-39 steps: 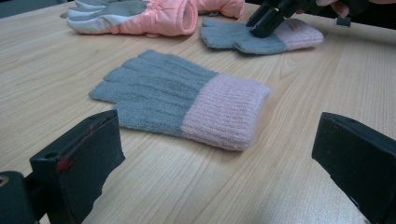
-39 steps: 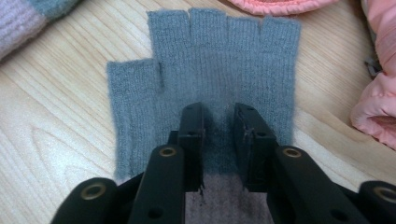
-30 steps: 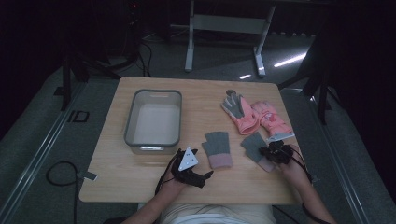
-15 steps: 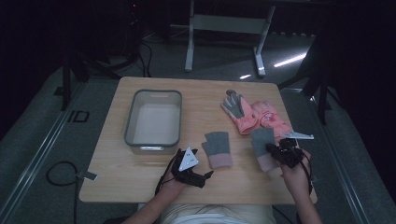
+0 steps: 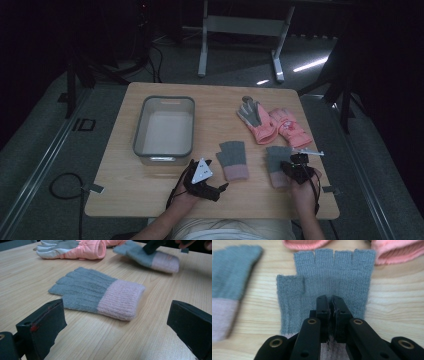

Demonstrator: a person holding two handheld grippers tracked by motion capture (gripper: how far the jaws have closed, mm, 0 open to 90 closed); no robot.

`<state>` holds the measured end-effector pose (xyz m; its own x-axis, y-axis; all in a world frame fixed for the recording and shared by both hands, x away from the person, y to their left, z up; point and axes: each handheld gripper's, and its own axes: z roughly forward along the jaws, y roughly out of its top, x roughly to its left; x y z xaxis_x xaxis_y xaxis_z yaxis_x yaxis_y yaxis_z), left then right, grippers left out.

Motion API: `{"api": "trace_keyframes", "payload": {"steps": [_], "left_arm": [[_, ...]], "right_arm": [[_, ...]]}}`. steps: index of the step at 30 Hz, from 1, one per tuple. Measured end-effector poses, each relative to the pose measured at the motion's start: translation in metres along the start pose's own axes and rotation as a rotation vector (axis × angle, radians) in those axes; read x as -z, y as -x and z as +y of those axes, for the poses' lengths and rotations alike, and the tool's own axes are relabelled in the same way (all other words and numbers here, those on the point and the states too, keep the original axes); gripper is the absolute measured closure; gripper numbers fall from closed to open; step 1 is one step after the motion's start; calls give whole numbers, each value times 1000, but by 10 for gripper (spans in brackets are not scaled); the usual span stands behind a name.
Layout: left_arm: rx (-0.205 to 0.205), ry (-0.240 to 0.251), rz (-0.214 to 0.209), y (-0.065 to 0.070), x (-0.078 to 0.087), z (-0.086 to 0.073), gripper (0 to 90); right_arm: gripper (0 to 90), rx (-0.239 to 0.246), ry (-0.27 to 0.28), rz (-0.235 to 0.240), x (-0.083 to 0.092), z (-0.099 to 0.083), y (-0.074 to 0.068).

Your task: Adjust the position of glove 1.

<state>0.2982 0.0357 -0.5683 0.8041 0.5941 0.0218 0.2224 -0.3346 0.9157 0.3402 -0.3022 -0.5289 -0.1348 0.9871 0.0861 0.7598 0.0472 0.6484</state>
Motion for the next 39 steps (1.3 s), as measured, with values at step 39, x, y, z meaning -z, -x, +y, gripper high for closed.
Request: {"api": "trace_keyframes", "payload": {"steps": [39], "left_arm": [[-7,3,0,1,0,0,13]], "right_arm": [[594,383,-31,223,-12,12,39]]}}
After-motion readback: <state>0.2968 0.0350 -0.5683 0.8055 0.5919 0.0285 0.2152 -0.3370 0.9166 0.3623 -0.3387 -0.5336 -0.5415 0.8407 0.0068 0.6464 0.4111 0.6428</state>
